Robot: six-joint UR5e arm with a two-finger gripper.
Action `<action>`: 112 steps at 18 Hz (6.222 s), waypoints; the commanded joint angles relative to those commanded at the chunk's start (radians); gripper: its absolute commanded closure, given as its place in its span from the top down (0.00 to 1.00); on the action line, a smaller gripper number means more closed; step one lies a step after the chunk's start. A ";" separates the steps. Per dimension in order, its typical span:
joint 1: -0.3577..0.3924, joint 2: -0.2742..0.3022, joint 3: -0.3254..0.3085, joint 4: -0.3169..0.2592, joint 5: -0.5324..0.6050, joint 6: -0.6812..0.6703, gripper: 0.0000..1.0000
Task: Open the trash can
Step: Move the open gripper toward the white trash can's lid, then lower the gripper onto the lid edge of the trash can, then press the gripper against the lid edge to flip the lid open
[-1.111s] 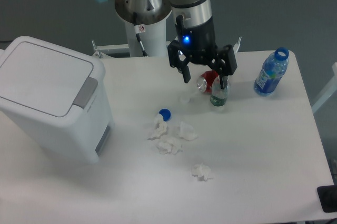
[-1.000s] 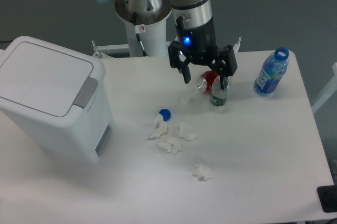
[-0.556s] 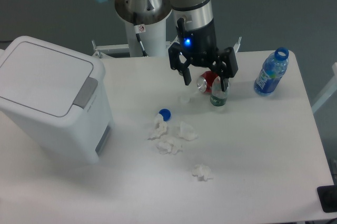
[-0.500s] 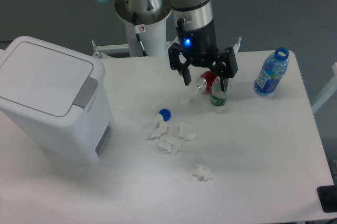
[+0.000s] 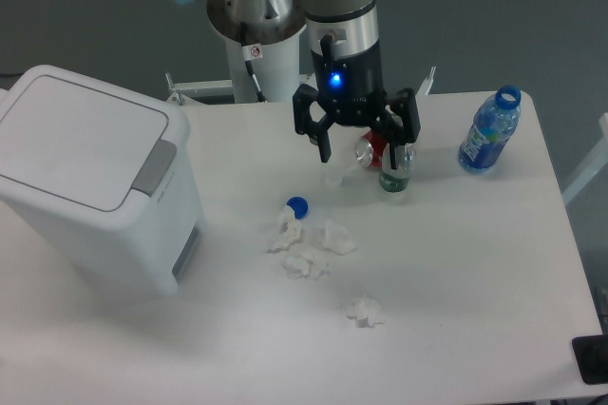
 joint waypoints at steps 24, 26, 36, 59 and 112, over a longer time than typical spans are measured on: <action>-0.132 0.003 0.015 -0.009 -0.285 -0.517 1.00; -0.143 -0.002 0.014 -0.009 -0.339 -0.520 1.00; -0.089 -0.011 -0.023 -0.046 -0.468 -0.508 1.00; -0.109 0.008 -0.026 -0.110 -0.506 -0.467 1.00; -0.117 -0.009 -0.044 -0.097 -0.502 -0.454 1.00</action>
